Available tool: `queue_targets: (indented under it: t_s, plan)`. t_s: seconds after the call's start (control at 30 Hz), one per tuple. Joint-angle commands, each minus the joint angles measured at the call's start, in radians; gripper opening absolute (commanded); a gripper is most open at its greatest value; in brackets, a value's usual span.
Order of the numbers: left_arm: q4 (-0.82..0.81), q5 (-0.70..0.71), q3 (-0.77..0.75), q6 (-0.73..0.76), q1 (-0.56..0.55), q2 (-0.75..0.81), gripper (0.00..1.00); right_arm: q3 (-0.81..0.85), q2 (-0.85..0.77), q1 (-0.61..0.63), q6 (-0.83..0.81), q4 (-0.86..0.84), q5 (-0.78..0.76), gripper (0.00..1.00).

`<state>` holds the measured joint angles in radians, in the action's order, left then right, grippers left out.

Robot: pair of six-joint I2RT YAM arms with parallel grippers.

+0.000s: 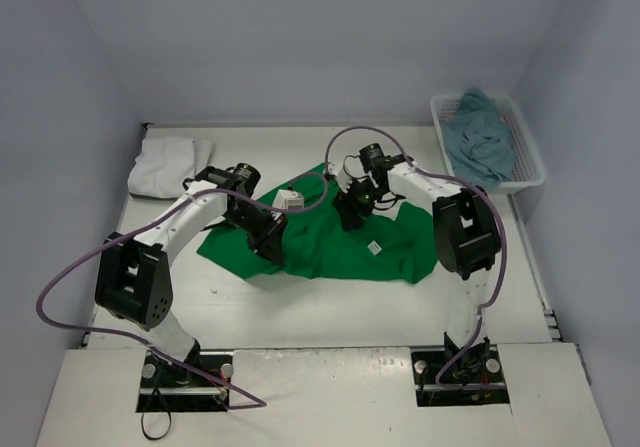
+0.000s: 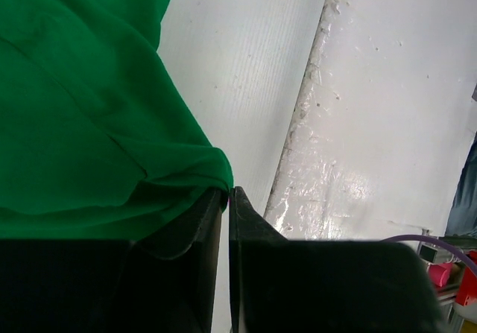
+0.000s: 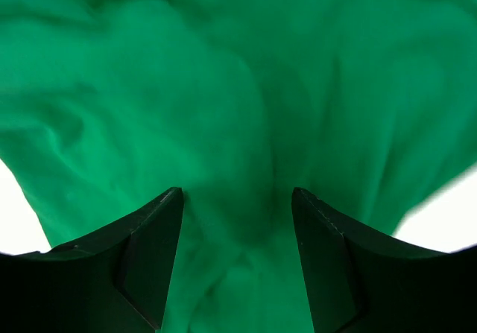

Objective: Fold and stack the t-shirts

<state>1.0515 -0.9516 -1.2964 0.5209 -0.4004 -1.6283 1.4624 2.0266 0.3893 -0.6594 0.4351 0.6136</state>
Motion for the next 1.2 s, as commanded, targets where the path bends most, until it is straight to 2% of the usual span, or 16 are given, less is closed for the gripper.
queue_targets:
  t_s: [0.0,0.13,0.23,0.27,0.33,0.43,0.53,0.6,0.63,0.7,0.73,0.93,1.03,1.07,1.13,1.17]
  plan:
    - [0.027,-0.056,-0.023,0.037,-0.008,0.015,0.05,0.094,0.0,0.029,-0.026,0.008,0.112,0.57]
    - [0.027,-0.064,-0.009,0.042,-0.008,0.01,0.05,0.147,0.05,0.057,-0.02,0.008,0.126,0.57]
    - [0.027,-0.062,-0.009,0.042,-0.006,0.01,0.05,0.167,0.075,0.068,-0.017,0.008,0.117,0.47]
    - [0.027,-0.061,-0.01,0.042,-0.006,0.011,0.05,0.162,0.076,0.071,-0.017,0.008,0.117,0.38]
    - [0.027,-0.064,-0.012,0.042,-0.006,0.013,0.05,0.151,0.081,0.079,-0.02,0.01,0.109,0.32]
    - [0.028,-0.07,-0.015,0.042,-0.006,0.008,0.05,0.128,0.083,0.082,-0.031,0.01,0.103,0.5]
    - [0.03,-0.073,-0.017,0.042,-0.006,0.007,0.05,0.115,0.095,0.082,-0.039,0.01,0.098,0.53]
    - [0.031,-0.072,-0.014,0.042,-0.006,0.011,0.05,0.112,0.106,0.083,-0.036,0.01,0.094,0.41]
    - [0.031,-0.069,-0.012,0.039,-0.006,0.016,0.05,0.11,0.106,0.088,-0.032,0.01,0.084,0.22]
    - [0.03,-0.064,-0.009,0.039,-0.006,0.022,0.05,0.09,0.089,0.089,-0.031,0.011,0.08,0.02]
    - [0.028,-0.058,-0.007,0.039,-0.006,0.025,0.05,0.081,0.077,0.088,-0.031,0.011,0.069,0.0]
    - [0.03,-0.052,-0.009,0.034,-0.006,0.004,0.06,-0.064,-0.159,0.089,-0.008,0.013,0.022,0.0]
    - [0.031,-0.055,-0.018,0.031,-0.008,-0.004,0.15,-0.157,-0.336,0.095,0.007,0.027,-0.008,0.0]
    - [0.033,-0.055,-0.024,0.03,-0.008,-0.004,0.23,-0.18,-0.429,0.111,0.017,0.031,-0.032,0.0]
    - [0.033,-0.05,-0.03,0.028,-0.008,-0.008,0.29,-0.226,-0.511,0.135,0.035,0.036,-0.07,0.0]
    - [0.033,-0.05,-0.035,0.024,-0.009,-0.01,0.38,-0.267,-0.576,0.178,0.056,0.04,-0.133,0.0]
